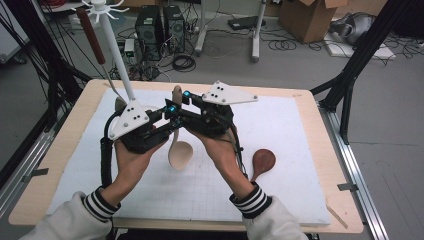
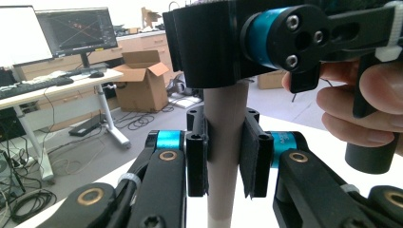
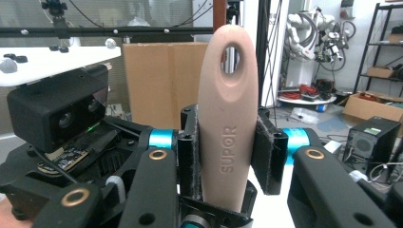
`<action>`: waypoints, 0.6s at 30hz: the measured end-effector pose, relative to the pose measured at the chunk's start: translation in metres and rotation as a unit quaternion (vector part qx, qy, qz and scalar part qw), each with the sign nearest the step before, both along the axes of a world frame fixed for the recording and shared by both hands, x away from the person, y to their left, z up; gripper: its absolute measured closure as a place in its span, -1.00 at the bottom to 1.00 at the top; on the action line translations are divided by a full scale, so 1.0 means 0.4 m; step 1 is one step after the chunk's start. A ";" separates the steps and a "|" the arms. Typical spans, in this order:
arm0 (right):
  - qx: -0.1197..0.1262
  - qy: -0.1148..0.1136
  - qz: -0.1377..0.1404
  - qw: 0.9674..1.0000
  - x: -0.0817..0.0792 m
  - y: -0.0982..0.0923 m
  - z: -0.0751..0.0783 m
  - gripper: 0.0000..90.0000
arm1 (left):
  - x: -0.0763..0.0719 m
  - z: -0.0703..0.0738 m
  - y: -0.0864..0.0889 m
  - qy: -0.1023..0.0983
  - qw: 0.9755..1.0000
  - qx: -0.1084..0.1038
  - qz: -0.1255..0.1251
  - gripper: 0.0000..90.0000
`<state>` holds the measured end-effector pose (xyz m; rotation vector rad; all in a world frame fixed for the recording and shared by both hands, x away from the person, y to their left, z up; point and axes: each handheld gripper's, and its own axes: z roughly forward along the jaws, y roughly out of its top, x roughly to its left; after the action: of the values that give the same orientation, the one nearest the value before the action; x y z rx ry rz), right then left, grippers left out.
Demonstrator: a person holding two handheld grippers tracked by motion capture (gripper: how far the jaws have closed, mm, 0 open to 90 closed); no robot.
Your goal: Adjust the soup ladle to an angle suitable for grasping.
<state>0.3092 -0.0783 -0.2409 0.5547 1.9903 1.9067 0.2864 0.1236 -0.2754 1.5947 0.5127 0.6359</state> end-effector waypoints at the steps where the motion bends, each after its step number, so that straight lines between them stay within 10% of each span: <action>1: 0.004 0.002 0.005 1.000 0.002 -0.001 0.000 0.40 | 0.000 0.000 0.001 0.000 1.000 0.000 -0.001 0.67; 7: -0.005 0.031 0.029 0.999 0.019 -0.003 -0.007 -0.61 | 0.004 0.001 0.006 0.000 1.000 0.001 -0.006 0.67; 18: 0.014 0.033 0.048 0.998 0.040 -0.043 0.003 -0.99 | 0.017 0.004 0.025 0.007 0.999 0.013 -0.035 0.67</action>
<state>0.3250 -0.0956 -0.2399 0.5457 2.0695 2.0015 0.2934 0.1337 -0.2736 1.6364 0.4584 0.5800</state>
